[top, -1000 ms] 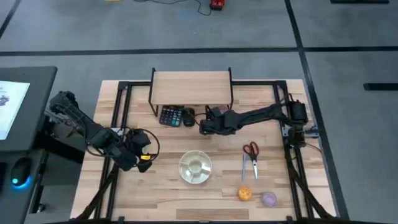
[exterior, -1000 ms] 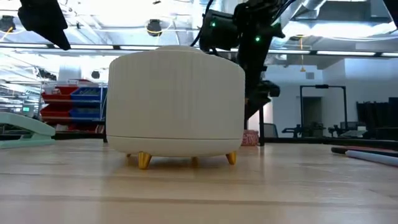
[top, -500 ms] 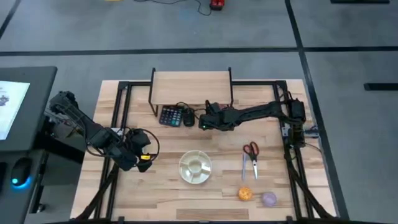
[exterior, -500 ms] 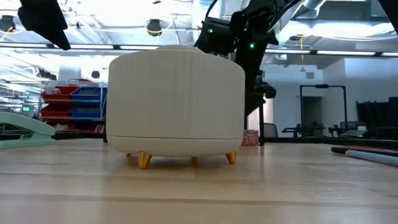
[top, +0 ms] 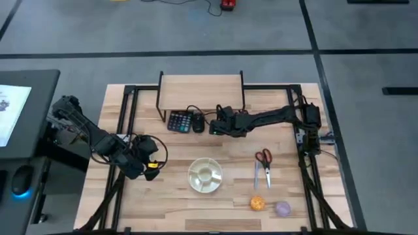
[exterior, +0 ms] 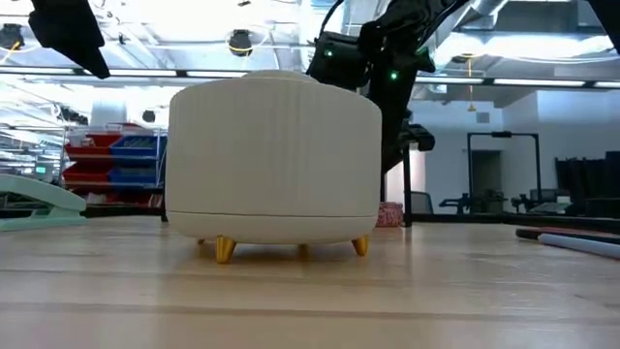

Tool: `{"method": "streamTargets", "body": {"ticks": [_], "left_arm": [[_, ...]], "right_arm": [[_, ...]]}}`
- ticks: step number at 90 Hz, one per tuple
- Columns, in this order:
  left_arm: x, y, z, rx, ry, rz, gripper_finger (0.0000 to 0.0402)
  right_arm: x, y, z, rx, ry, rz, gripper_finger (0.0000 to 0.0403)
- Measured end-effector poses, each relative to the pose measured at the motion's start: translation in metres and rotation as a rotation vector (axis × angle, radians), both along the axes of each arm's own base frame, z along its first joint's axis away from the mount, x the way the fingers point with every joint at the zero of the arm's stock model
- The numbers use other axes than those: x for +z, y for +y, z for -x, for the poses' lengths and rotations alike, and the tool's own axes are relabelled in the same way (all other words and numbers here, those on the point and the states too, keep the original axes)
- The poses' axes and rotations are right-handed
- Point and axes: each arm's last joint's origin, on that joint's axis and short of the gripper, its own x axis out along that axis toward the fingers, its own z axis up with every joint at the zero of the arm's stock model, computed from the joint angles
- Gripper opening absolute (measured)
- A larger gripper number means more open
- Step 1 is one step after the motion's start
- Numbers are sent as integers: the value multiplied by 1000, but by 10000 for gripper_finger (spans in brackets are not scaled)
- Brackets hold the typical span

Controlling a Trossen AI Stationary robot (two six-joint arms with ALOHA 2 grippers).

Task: Stock shelves
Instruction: Adjust the shelf

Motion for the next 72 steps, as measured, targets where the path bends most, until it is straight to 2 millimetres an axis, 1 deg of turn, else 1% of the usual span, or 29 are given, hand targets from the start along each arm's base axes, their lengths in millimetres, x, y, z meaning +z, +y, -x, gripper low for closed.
{"method": "streamTargets", "body": {"ticks": [5, 21, 27, 40, 46, 62, 72], "left_arm": [[0, 0, 0, -9, 2, -9, 281], [0, 0, 0, -28, 14, -4, 281], [-1, -1, 0, -39, 24, 10, 281], [-1, -2, 1, -57, 40, 30, 281], [-1, -2, 1, -61, 43, 34, 281], [-1, -2, 1, -62, 45, 36, 281], [-1, -2, 1, -63, 47, 41, 281]], "right_arm": [[-2, 1, 1, 8, 12, 14, 9], [-15, 2, 11, 5, 69, 32, 2], [-17, 2, 13, 1, 86, 63, 1], [-18, 2, 10, 46, 96, 111, 0], [-18, -1, 10, 58, 102, 102, 0], [-31, -10, 10, 46, 134, 60, 0], [-34, -13, 10, 28, 127, 39, 0]]}}
